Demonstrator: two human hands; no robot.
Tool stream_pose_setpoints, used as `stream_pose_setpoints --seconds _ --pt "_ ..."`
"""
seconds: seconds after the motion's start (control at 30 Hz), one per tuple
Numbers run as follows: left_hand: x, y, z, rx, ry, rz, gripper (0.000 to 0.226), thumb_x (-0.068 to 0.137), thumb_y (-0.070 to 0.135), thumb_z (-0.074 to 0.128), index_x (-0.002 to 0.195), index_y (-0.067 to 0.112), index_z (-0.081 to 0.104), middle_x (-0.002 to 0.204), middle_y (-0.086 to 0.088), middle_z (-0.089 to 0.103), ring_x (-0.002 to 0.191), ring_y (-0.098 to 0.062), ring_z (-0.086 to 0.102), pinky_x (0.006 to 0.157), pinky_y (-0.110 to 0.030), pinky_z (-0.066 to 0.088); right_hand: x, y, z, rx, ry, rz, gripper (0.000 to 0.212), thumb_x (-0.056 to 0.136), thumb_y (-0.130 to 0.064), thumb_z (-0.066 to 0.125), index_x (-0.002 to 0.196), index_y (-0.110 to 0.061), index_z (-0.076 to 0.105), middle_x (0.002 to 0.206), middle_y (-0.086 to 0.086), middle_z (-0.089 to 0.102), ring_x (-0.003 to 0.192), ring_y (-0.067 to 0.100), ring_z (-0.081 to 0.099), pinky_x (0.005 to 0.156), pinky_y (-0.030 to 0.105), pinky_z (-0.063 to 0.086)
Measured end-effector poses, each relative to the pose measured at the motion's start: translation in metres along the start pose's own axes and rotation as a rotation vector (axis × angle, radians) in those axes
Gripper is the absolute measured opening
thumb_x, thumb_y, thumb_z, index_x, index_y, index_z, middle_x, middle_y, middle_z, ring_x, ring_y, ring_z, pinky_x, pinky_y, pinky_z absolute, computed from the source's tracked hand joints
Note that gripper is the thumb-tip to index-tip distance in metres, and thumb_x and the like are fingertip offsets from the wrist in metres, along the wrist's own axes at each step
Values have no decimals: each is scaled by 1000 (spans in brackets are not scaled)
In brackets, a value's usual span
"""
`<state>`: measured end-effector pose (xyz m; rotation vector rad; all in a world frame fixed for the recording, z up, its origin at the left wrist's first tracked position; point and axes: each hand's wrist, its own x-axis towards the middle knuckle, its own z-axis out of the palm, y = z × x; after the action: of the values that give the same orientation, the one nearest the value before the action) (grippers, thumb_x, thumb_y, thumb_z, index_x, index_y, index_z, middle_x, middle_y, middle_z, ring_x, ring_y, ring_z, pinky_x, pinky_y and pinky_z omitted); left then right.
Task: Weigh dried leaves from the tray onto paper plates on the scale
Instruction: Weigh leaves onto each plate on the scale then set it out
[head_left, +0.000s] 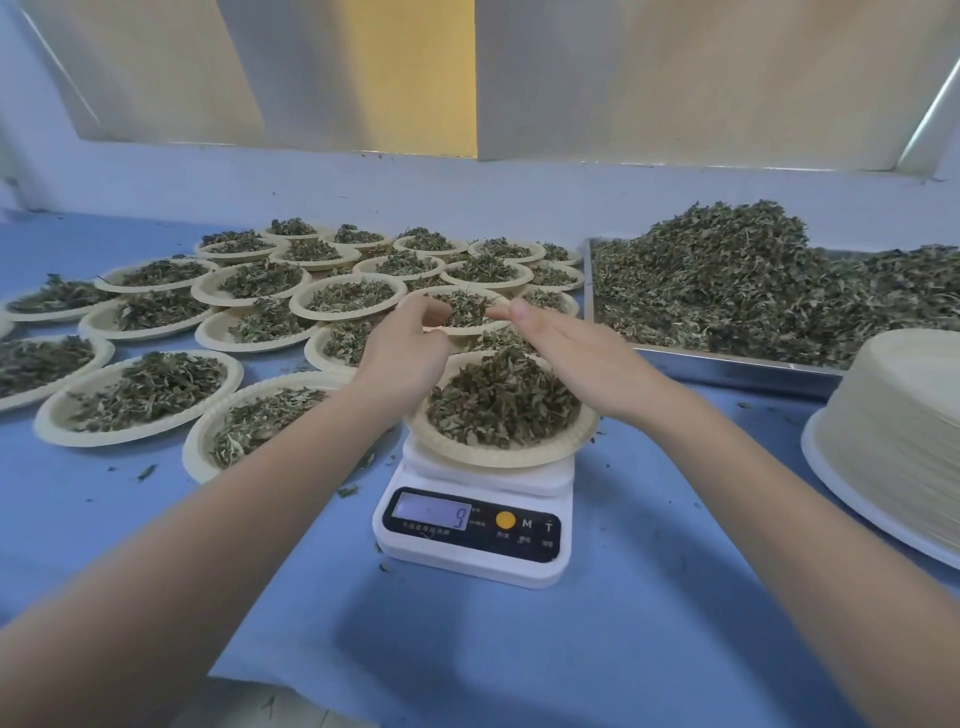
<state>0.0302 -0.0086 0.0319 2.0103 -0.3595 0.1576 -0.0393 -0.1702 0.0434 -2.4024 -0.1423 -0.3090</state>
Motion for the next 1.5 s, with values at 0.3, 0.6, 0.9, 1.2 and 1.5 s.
stream_pose_setpoints --seconds 0.3,0.6,0.9,1.2,1.5 --pt "-4 -16 4 -63 58 -52 39 94 4 40 126 20 54 123 6 54 42 1 44 34 -12 34 -3 22 3 -93 28 -71 59 85 -66 41 137 -38 46 140 -14 46 120 -1 41 94 24 31" --pt "-5 -13 1 -68 147 -36 35 91 3 44 115 24 59 105 14 55 99 -8 51 84 -25 37 25 -4 27 -796 -36 -247 47 92 -63 35 121 -29 51 107 5 51 96 27 57 68 31 39" --pt "3 -10 -8 -73 136 -1 38 89 3 44 122 17 57 118 5 58 110 -15 52 96 -30 40 37 -21 5 -530 7 -233 26 93 -46 46 108 -25 49 99 -1 44 83 18 52 71 33 40" --pt "2 -4 -2 -152 95 32 34 90 6 46 116 22 59 113 8 61 110 -15 56 96 -35 46 35 -23 -2 -293 -36 -282 21 82 -21 70 92 -31 54 88 -15 46 89 10 47 71 25 30" --pt "-2 5 -2 -333 25 10 25 101 20 35 108 21 59 96 5 66 89 -14 63 75 -25 50 38 -25 7 -507 204 -286 41 96 -51 40 61 -30 35 60 -9 43 57 8 41 55 30 32"
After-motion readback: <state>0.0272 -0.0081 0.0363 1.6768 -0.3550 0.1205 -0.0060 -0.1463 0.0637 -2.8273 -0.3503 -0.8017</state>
